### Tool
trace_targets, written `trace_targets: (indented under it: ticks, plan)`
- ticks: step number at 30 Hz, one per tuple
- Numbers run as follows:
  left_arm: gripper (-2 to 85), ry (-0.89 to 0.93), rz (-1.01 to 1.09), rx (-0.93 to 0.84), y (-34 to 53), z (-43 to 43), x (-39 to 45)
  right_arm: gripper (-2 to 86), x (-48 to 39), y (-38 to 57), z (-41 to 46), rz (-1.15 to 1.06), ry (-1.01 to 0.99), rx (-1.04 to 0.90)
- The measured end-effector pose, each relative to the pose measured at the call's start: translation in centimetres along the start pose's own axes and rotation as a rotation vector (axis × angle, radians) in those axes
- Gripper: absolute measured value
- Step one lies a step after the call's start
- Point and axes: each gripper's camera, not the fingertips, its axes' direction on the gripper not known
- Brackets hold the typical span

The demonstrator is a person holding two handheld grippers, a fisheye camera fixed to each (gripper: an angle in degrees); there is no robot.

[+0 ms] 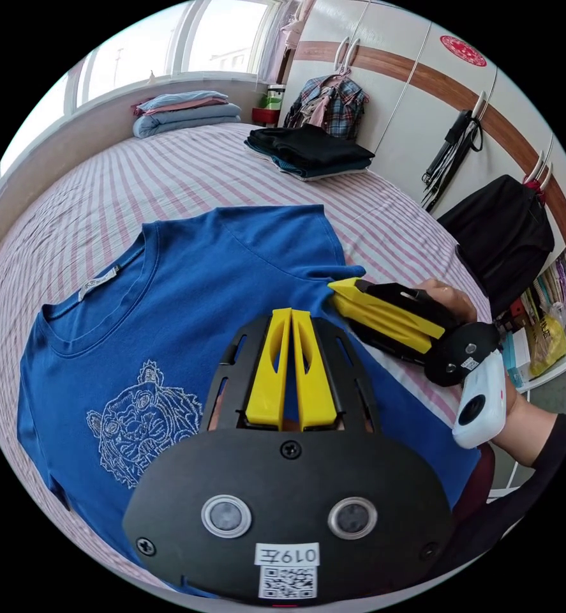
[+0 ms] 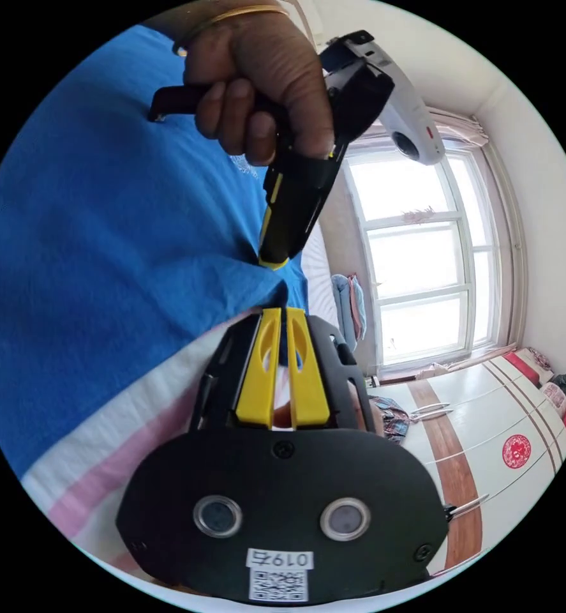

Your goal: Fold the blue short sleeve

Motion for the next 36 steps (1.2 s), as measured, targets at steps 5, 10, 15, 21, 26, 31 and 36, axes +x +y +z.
trace_targets:
  ticks: [5,10,15,21,26,31,36]
  plan:
    - [0.8,-0.020,0.013,-0.043,-0.8,0.8,0.7,-0.7,2.0,1.6,0.6,0.081,-0.087,-0.012]
    - [0.8,-0.080,0.030,-0.018,-1.1,0.0,2.0,-0.8,1.2,2.1,0.9,0.033,-0.064,-0.008]
    - [0.9,-0.146,0.082,-0.031,-1.5,0.9,3.8,-0.7,1.4,2.6,1.2,0.028,-0.045,-0.004]
    - [0.8,-0.144,0.078,-0.049,-2.0,1.4,3.8,0.3,1.7,4.8,1.1,-0.020,-0.001,-0.021]
    - [0.8,-0.073,0.021,-0.012,-2.0,0.6,2.2,5.5,2.8,6.3,1.2,-0.057,-0.024,0.038]
    - [0.9,-0.055,0.022,-0.012,-2.6,0.7,1.4,5.5,5.9,9.2,4.0,0.022,-0.090,0.044]
    - [0.9,-0.042,0.023,0.017,-2.3,0.6,0.9,0.3,16.7,15.4,7.0,0.554,-0.340,0.090]
